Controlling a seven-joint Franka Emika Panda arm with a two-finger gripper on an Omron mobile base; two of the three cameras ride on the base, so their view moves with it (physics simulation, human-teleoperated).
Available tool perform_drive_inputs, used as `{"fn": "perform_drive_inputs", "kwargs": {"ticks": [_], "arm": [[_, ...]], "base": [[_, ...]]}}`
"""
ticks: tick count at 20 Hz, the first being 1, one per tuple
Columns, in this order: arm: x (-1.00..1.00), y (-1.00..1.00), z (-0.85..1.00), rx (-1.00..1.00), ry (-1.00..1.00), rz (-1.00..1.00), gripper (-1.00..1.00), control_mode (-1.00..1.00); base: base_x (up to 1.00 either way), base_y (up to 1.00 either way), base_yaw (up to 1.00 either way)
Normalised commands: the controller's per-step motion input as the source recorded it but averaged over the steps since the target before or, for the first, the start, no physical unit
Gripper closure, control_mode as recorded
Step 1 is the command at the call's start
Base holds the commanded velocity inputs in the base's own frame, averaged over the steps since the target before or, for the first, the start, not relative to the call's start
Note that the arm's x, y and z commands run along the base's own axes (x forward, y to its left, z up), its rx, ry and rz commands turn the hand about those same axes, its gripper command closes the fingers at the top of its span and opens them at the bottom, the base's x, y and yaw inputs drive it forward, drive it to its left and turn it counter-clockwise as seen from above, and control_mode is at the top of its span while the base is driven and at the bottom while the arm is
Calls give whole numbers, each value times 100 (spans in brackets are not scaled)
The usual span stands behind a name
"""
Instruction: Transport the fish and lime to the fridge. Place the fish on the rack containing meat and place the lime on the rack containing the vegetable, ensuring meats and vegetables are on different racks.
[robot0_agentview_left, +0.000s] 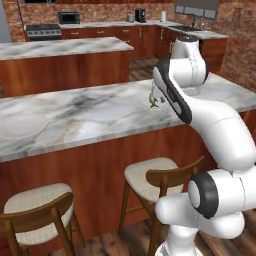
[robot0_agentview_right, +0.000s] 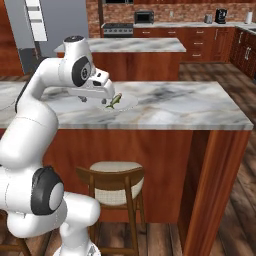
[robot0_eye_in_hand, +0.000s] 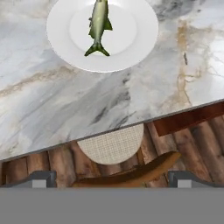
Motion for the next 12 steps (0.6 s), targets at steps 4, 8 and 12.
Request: {"fn": "perform_drive_inputs", "kwargs": {"ticks": [4, 8, 12], "arm": [[52, -14, -28, 13, 0, 0, -100, -100], [47, -2, -26, 9, 0, 0, -100, -100], [51, 0, -3, 0, 0, 0, -100, -100]], "base": [[0, 0, 0], [0, 0, 0], [0, 0, 0]]}}
